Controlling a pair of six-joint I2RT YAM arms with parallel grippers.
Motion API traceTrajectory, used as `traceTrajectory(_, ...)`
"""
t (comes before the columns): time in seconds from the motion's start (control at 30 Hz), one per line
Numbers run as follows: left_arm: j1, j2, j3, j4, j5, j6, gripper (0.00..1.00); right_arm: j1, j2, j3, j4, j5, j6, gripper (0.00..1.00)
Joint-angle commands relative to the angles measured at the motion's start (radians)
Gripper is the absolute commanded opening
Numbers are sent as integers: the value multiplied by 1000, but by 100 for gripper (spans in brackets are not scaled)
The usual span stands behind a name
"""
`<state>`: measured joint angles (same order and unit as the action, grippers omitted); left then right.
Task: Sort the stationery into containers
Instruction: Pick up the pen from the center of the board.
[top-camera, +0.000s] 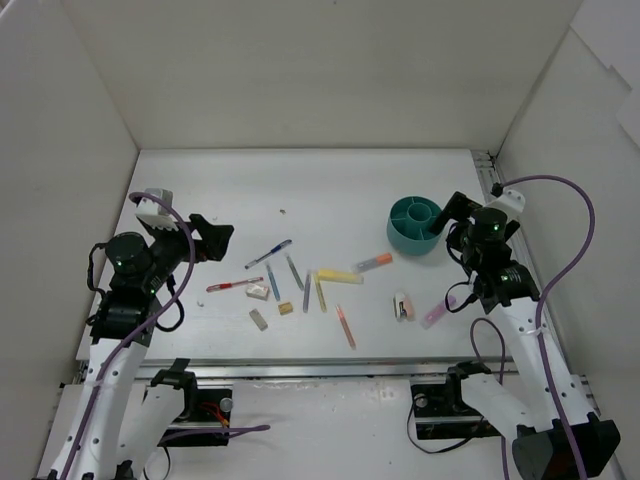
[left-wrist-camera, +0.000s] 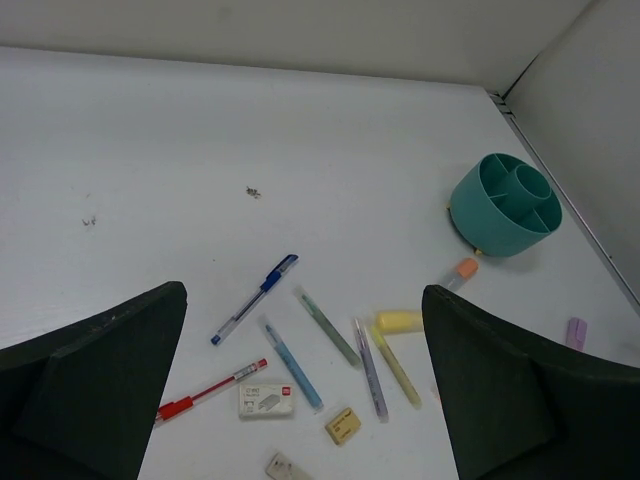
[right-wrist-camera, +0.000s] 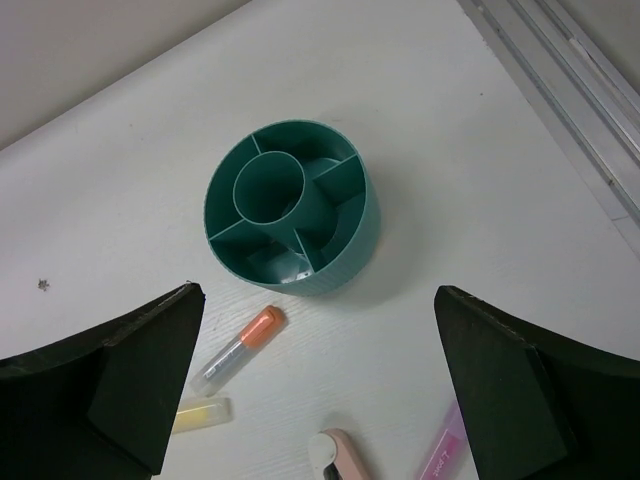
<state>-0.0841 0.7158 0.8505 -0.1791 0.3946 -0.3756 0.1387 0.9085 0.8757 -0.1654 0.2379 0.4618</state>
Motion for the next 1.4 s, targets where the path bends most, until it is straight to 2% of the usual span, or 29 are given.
traceTrajectory(0.0,1,17,18,81,44,33,100,-1,-20,49,3,21,35,98)
traceTrajectory(0.13,1,59,16,102,67,40,100,-2,-59,16,-72,24,17,98)
traceTrajectory(0.27,1,99,15,115,92,41,100,-36,-59,6,-247,112,147,98)
traceTrajectory(0.4,1,143,12,136,133,52,100,-86,-27,-38,-368,75,201,98)
traceTrajectory(0.5,1,166,10,145,145,60,100,-109,29,-72,-393,31,234,98)
traceTrajectory(0.67,1,197,10,141,180,76,100,-126,157,-112,-395,-9,261,98)
traceTrajectory(0.83,1,200,-5,147,205,106,100,-169,277,-89,-382,47,271,98)
traceTrajectory(1.07,1,201,-10,147,211,122,100,-183,290,-107,-316,14,274,98)
traceTrajectory(1.23,1,209,-5,135,210,127,100,-208,331,-147,-203,-3,268,97)
traceTrajectory(1.33,1,205,-10,135,207,130,100,-226,392,-146,-171,-14,258,87)
traceTrajectory(1.37,1,202,-8,135,205,132,100,-234,408,-147,-154,-29,256,86)
